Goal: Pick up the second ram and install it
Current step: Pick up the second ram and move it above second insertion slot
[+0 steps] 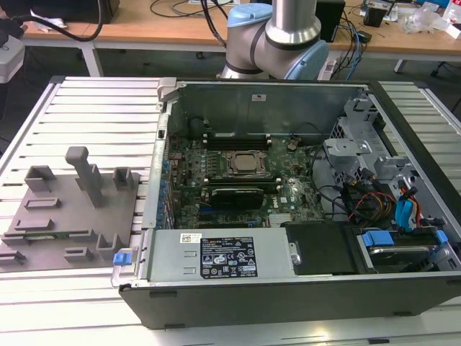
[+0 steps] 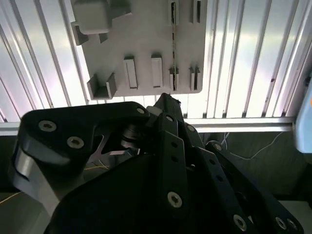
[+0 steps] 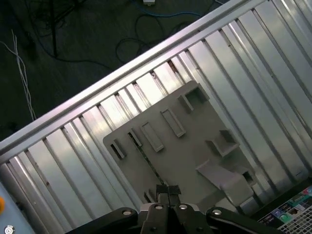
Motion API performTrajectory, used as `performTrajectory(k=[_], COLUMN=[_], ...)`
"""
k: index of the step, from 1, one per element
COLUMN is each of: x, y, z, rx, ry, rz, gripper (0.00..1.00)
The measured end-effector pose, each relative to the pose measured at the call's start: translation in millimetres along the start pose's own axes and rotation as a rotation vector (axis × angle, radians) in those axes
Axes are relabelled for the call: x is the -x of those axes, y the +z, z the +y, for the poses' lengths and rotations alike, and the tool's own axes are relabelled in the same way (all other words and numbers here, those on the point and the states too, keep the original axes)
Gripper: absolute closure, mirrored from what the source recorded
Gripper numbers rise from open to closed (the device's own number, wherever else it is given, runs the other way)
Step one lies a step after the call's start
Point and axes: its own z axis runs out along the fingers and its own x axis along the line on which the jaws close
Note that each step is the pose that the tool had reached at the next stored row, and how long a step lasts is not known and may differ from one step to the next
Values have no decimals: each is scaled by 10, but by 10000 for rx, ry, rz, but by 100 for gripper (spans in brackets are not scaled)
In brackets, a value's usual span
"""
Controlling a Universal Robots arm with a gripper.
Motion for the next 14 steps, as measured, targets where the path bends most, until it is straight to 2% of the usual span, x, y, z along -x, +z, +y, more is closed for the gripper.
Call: performTrajectory(k=[6, 14], x=[0, 0], y=[0, 0], z=[0, 0], rx=[10, 35], ry=[-697, -2440], rz=[31, 109], gripper=[89, 89])
